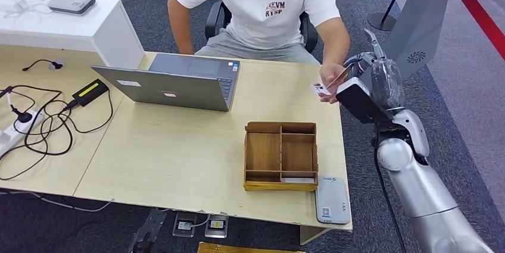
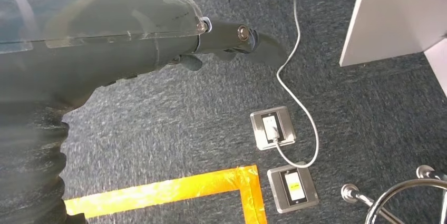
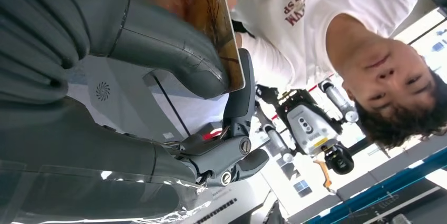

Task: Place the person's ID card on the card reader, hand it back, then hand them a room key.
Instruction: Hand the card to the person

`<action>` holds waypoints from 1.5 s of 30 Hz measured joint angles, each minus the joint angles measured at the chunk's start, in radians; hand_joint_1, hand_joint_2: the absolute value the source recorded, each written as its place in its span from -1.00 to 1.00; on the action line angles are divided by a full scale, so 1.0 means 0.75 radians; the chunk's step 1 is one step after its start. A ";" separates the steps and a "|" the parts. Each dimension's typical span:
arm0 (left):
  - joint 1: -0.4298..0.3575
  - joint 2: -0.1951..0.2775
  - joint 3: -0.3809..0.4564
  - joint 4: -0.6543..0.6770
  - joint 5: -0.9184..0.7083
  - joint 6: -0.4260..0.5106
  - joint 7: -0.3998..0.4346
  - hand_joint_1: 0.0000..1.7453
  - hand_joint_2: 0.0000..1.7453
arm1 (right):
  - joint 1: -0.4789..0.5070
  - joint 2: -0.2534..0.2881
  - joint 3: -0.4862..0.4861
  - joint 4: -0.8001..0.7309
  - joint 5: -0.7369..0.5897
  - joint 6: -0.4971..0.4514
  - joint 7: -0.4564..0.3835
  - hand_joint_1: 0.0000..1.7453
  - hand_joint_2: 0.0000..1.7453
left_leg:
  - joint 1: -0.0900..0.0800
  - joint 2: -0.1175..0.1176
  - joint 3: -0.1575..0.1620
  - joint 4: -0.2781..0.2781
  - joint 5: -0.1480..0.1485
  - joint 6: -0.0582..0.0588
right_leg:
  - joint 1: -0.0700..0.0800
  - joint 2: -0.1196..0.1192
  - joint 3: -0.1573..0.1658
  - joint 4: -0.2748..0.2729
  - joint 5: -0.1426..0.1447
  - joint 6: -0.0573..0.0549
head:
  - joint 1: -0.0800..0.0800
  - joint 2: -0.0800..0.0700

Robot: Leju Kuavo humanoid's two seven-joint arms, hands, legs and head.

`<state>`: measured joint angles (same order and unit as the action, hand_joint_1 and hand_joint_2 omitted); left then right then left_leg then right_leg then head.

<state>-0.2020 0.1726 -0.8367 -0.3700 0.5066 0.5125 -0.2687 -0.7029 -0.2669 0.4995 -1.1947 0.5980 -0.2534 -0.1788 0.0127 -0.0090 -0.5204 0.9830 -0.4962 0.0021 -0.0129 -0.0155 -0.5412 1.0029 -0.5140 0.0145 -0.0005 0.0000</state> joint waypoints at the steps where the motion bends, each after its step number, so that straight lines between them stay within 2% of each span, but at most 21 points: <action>1: -0.003 0.002 -0.005 0.000 -0.004 0.000 0.003 -1.00 1.00 | -0.026 0.010 -0.002 0.047 -0.005 -0.012 -0.013 1.00 1.00 | 0.000 0.000 0.000 0.000 0.000 0.000 | 0.000 0.000 0.000 0.000 0.000 0.000 | 0.000 0.000; 4: -0.007 0.008 -0.016 0.000 -0.010 0.001 0.010 -1.00 1.00 | -0.085 0.040 -0.003 0.176 -0.011 -0.037 -0.036 1.00 1.00 | 0.000 0.000 0.000 0.000 0.000 0.000 | 0.000 0.000 0.000 0.000 0.000 0.000 | 0.000 0.000; 5: -0.008 0.010 -0.019 0.000 -0.011 0.001 0.012 -1.00 1.00 | -0.096 0.051 -0.003 0.213 -0.011 -0.041 -0.039 0.71 1.00 | 0.000 0.000 0.000 0.000 0.000 0.000 | 0.000 0.000 0.000 0.000 0.000 0.000 | 0.000 0.000; 8: -0.010 0.013 -0.030 0.000 -0.013 0.000 0.015 -1.00 1.00 | -0.110 0.078 -0.002 0.304 -0.006 -0.049 -0.042 -0.74 1.00 | 0.000 0.000 0.000 0.000 0.000 0.000 | 0.000 0.000 -0.001 0.000 0.000 0.000 | 0.000 0.000; 9: -0.010 0.014 -0.033 0.000 -0.013 0.000 0.016 -1.00 1.00 | -0.110 0.084 -0.002 0.327 -0.004 -0.050 -0.042 -0.95 1.00 | 0.000 0.000 0.000 0.000 0.000 0.000 | 0.000 0.000 -0.001 0.000 0.000 0.000 | 0.000 0.000; 10: -0.010 0.016 -0.035 0.000 -0.014 -0.001 0.018 -1.00 1.00 | -0.110 0.090 -0.002 0.349 -0.001 -0.051 -0.041 -1.00 1.00 | 0.000 0.000 0.000 0.000 0.000 0.000 | 0.000 0.000 -0.001 0.000 0.000 0.000 | 0.000 0.000; 21: -0.016 0.034 -0.053 -0.001 -0.039 -0.017 0.046 -1.00 1.00 | -0.080 0.118 0.006 0.438 -0.032 -0.007 0.010 -1.00 1.00 | 0.000 0.000 0.000 0.000 0.000 0.000 | 0.000 0.000 -0.001 0.000 0.000 0.000 | 0.000 0.000; 28: -0.003 0.040 -0.053 -0.001 -0.029 0.004 0.037 -1.00 1.00 | -0.035 0.101 -0.017 0.326 -0.090 -0.028 0.043 -1.00 1.00 | 0.000 0.000 0.000 0.001 0.000 0.000 | 0.000 0.000 -0.002 0.000 0.000 0.000 | 0.000 0.000; 35: 0.026 0.041 -0.053 -0.001 -0.011 0.022 0.013 -1.00 1.00 | 0.026 0.006 -0.129 0.114 -0.080 -0.133 0.064 -1.00 1.00 | 0.000 0.002 0.000 0.002 -0.001 0.000 | 0.000 0.002 -0.003 -0.001 0.000 0.000 | 0.000 0.000; 39: 0.051 0.040 -0.051 -0.001 0.013 0.034 0.005 -1.00 1.00 | 0.086 -0.085 -0.272 0.007 -0.037 -0.280 0.056 -1.00 1.00 | 0.000 0.001 -0.002 0.003 -0.001 0.000 | 0.000 0.000 -0.004 -0.001 0.000 0.000 | 0.000 0.000; 42: 0.067 0.040 -0.048 -0.009 0.039 0.048 0.000 -1.00 1.00 | 0.151 -0.160 -0.403 -0.013 0.034 -0.424 -0.024 -1.00 1.00 | 0.000 0.000 -0.002 0.004 -0.002 0.001 | 0.000 0.000 -0.004 -0.002 0.000 0.000 | 0.000 0.000; 45: 0.086 0.039 -0.045 -0.022 0.071 0.068 -0.001 -1.00 1.00 | 0.241 -0.246 -0.585 0.021 0.102 -0.550 -0.178 -1.00 1.00 | 0.000 -0.001 -0.003 0.004 -0.003 0.002 | 0.000 -0.002 -0.005 -0.002 0.000 0.000 | 0.000 0.000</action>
<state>-0.1376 0.2017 -0.8705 -0.3868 0.5602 0.5634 -0.2693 -0.5223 -0.4517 0.0609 -1.1789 0.6742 -0.6658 -0.3121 0.0123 -0.0101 -0.5230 0.9863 -0.4984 0.0037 -0.0131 -0.0168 -0.5446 1.0014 -0.5142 0.0148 -0.0004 0.0000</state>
